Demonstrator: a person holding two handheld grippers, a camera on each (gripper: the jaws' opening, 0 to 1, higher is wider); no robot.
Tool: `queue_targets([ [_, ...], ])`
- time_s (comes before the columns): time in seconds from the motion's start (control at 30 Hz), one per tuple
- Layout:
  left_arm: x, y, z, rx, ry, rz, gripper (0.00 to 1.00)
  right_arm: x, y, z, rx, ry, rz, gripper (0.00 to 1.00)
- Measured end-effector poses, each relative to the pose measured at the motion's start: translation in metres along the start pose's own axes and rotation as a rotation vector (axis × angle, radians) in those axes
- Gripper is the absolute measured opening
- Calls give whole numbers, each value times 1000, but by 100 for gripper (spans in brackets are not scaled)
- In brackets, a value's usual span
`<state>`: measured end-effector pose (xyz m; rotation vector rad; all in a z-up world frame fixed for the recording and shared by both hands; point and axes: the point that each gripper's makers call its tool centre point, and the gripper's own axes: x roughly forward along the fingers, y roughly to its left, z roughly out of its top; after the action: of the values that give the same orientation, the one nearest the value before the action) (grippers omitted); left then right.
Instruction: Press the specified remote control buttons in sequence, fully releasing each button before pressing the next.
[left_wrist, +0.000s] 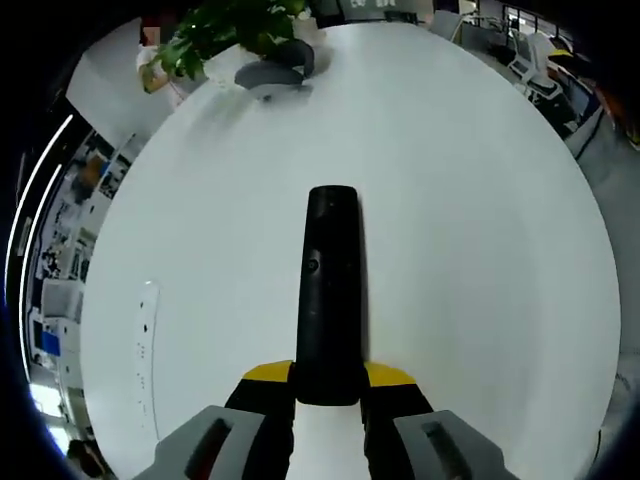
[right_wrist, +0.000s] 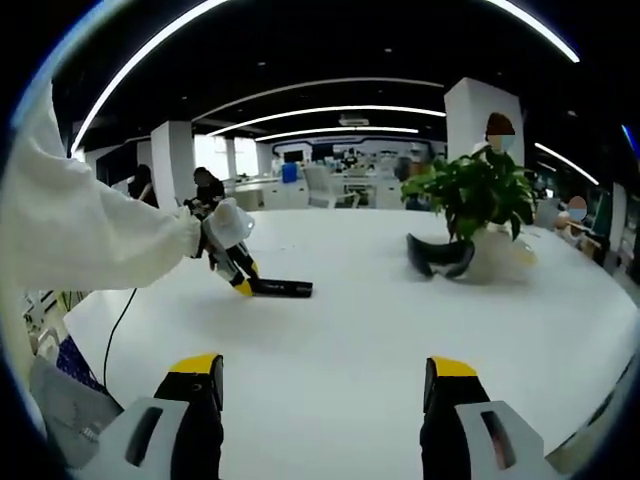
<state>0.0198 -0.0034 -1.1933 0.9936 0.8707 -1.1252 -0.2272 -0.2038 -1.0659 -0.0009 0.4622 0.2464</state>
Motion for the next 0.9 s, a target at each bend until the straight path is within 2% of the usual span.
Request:
queue_targets([
  [0.07, -3, -3, 0, -57, -2, -22, 24, 0, 1, 0, -5, 0, 3, 82],
  [0.27, -1, -1, -1, -68, -10, -10, 25, 0, 1, 1, -9, -6, 4, 82],
  [0.33, -1, 1, -2, -101, -16, 14, 27, -1, 1, 2, -8, -9, 5, 82],
  [0.4, -3, 7, -3, -123, -28, 64, 32, -1, 2, 2, -8, -10, 8, 82],
  [0.5, -6, 12, -6, -202, -40, 120, 38, -2, 2, 4, -9, -21, 8, 82],
  [0.63, -12, 26, -13, -298, -53, 230, 58, -2, 1, 5, -4, -29, 8, 82],
  [0.83, -18, 32, -26, -430, -95, 294, 81, -4, 2, 8, -5, -45, 10, 82],
  [0.87, -20, 35, -27, -437, -108, 324, 88, -4, 2, 8, -4, -45, 10, 82],
  [0.9, -21, 35, -30, -440, -113, 321, 97, -4, 2, 8, -5, -44, 10, 82],
])
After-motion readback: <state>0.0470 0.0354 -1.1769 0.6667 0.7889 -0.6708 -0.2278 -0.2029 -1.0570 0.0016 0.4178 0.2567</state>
